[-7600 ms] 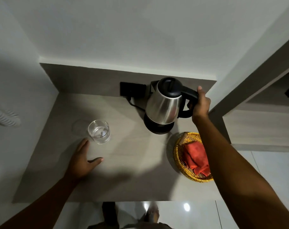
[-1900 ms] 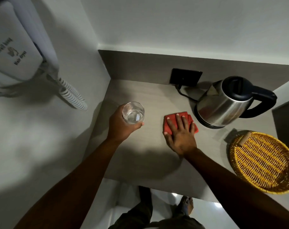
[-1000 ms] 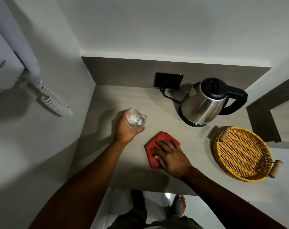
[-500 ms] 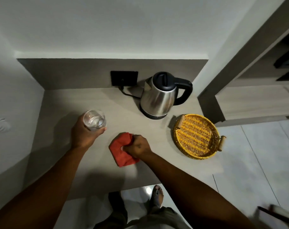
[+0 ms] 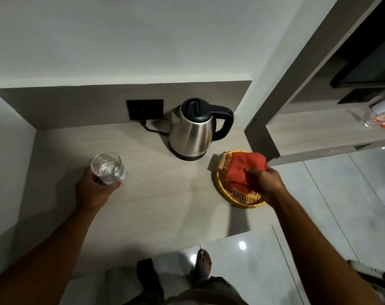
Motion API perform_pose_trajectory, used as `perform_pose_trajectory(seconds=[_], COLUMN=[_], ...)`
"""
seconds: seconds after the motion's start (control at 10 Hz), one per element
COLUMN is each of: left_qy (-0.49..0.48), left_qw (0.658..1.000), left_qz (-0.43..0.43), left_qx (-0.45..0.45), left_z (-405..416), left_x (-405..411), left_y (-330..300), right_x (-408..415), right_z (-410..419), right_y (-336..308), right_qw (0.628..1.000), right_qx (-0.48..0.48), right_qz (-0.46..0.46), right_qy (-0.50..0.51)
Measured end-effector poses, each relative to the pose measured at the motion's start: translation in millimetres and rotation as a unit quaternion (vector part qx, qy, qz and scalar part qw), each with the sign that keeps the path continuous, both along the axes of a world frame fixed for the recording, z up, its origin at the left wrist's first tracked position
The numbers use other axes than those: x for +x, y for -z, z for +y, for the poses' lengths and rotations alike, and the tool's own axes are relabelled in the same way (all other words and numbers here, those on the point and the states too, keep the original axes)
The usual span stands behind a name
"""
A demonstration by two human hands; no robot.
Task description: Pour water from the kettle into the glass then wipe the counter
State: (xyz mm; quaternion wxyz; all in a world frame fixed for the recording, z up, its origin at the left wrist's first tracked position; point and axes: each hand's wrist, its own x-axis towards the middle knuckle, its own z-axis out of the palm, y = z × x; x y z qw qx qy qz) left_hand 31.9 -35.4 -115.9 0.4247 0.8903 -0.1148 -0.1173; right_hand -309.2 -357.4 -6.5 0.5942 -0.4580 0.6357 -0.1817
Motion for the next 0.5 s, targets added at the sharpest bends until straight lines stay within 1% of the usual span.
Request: perform_pose_trajectory(seconds=[0.1, 0.2, 0.3, 0.4, 0.5], left_qy=[0.001, 0.017, 0.042, 0.041, 0.018], left_qw=[1.000, 1.000, 0.999, 0.999, 0.998], left_qz=[-0.003, -0.014, 0.011, -0.023, -0.057], left_qx=[-0.015, -0.010, -0.011, 0.000, 0.011], left_z=[-1, 2, 6, 7, 9], left_x=[1, -4, 1, -39, -77], left_y=[-2, 0, -3, -4, 2], right_x=[-7, -2, 5, 11, 16], right_z=[-26, -27, -31, -30, -24], right_y=[20, 32, 34, 18, 7], right_qw=[0.989, 0.982, 0.973, 0.911, 0.866], right_qx=[0.058, 0.066, -0.021, -0.176, -0.299], right_qz=[0.128, 0.163, 0.209, 0.335, 0.350], right_qy=[-0.043, -0.063, -0.096, -0.165, -0.196])
